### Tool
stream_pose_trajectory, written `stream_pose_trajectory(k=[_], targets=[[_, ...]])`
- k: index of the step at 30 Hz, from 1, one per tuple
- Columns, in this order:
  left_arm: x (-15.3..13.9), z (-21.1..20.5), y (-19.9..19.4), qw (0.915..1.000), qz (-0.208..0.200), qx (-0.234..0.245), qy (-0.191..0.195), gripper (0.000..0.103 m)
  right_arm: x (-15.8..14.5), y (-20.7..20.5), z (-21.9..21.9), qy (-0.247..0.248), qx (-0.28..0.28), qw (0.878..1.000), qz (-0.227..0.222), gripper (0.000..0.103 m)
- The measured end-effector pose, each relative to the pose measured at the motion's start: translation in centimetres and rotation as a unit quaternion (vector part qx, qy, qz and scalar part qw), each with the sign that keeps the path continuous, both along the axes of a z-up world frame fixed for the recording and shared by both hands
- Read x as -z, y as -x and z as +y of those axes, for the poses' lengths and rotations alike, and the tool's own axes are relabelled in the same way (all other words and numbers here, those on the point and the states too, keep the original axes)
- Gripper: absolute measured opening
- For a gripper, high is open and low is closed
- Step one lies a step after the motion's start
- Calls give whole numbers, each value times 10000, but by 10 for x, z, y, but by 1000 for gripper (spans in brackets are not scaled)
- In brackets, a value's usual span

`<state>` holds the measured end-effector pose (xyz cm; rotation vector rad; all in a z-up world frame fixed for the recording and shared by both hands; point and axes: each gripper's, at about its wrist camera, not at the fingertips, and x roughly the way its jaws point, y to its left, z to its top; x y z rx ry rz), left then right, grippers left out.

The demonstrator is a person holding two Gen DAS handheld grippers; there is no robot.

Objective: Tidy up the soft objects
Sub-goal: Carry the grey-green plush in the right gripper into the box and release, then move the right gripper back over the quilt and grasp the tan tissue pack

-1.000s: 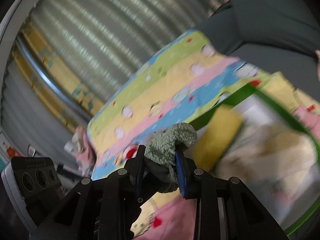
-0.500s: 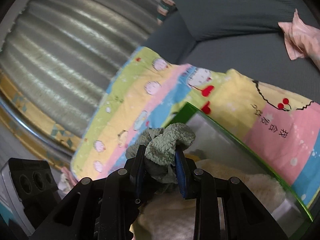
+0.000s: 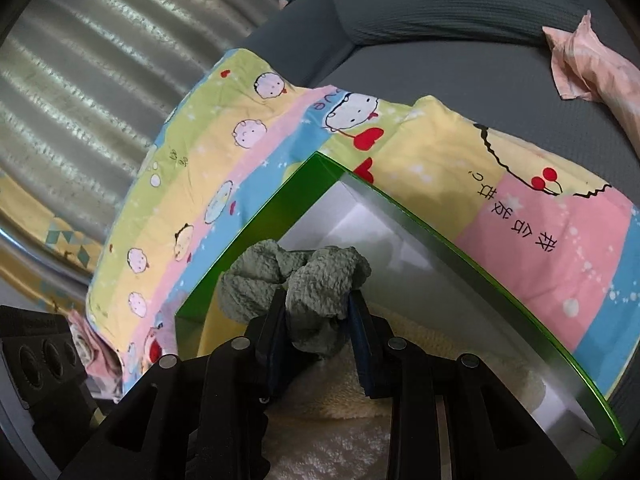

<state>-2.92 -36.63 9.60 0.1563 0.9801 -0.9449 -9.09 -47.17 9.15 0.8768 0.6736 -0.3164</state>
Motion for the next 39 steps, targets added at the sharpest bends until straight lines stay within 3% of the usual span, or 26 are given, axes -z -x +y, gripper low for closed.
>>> stream_pose_trajectory(k=[5,8,10,11,12,18,24,29,31,35,39], targets=[[-3,6,8,10000,-6,-39,39,25,0,1,2,114,13,9999,84,36],[-17,17,17,9998,-51,-41,177,34,-3,10,5,92,32,9999,-73,59],[-29,28,27,9995,-206,-49,243,47,-8,19,6,164,164,9996,-183,73],[-33,34,31,9993,-276,-48,261,61,-12,27,8,282,274,9988,-291,78],[-38,41,35,9988,-354,-50,320,69,-16,33,9,344,324,9982,-373,79],[-63,88,48,9956,-477,-319,745,78,-26,67,6,-34,646,9906,-1209,80],[-72,151,50,9887,-732,-942,904,86,-42,77,20,221,646,9871,-1450,81],[-66,217,46,9782,-865,-1665,894,91,-58,70,47,733,421,9859,-1443,90],[-61,240,42,9741,-935,-1922,742,99,-63,66,58,953,301,9847,-1427,91],[-45,296,35,9568,-1076,-2649,522,101,-70,52,86,1400,-58,9821,-1260,92],[-24,340,26,9396,-1005,-3224,558,101,-77,36,115,1869,-287,9761,-1074,92]])
